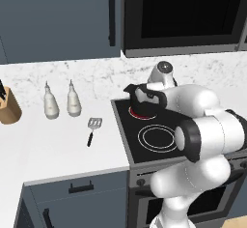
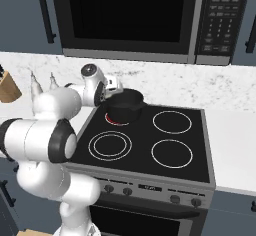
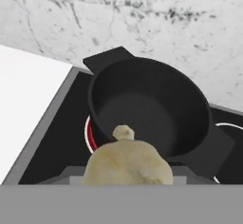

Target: Put the garlic and garlic in the pot. Retrieve the spatula and lightly stir the vegetables in the pot.

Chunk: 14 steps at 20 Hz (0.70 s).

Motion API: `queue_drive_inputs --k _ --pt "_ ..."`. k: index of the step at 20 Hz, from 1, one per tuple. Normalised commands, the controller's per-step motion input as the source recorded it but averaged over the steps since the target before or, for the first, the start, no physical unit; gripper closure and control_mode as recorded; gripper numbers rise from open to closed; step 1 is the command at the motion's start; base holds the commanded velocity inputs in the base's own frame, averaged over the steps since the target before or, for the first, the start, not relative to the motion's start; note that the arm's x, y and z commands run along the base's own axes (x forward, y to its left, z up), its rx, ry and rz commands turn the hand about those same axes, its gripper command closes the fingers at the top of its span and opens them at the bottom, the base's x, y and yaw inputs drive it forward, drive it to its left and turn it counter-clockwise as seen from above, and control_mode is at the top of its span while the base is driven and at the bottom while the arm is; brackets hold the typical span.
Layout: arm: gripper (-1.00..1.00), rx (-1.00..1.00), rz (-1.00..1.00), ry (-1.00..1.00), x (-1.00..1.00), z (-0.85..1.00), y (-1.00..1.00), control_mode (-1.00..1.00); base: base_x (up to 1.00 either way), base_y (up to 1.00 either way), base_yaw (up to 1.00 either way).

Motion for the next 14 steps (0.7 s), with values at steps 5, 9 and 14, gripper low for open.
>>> queue_drive_inputs --k 5,9,14 --pt "1.00 -0.02 -0.06 -0.03 0.45 -0.32 -0.22 -1.00 0.00 0.00 0.00" --pt "1.00 0.00 -0.06 -0.02 0.50 -0.11 -0.30 -1.00 0.00 0.00 0.00" --pt "1.00 0.00 -0.05 0.00 0.57 -0.35 -0.24 -1.00 0.00 0.00 0.00"
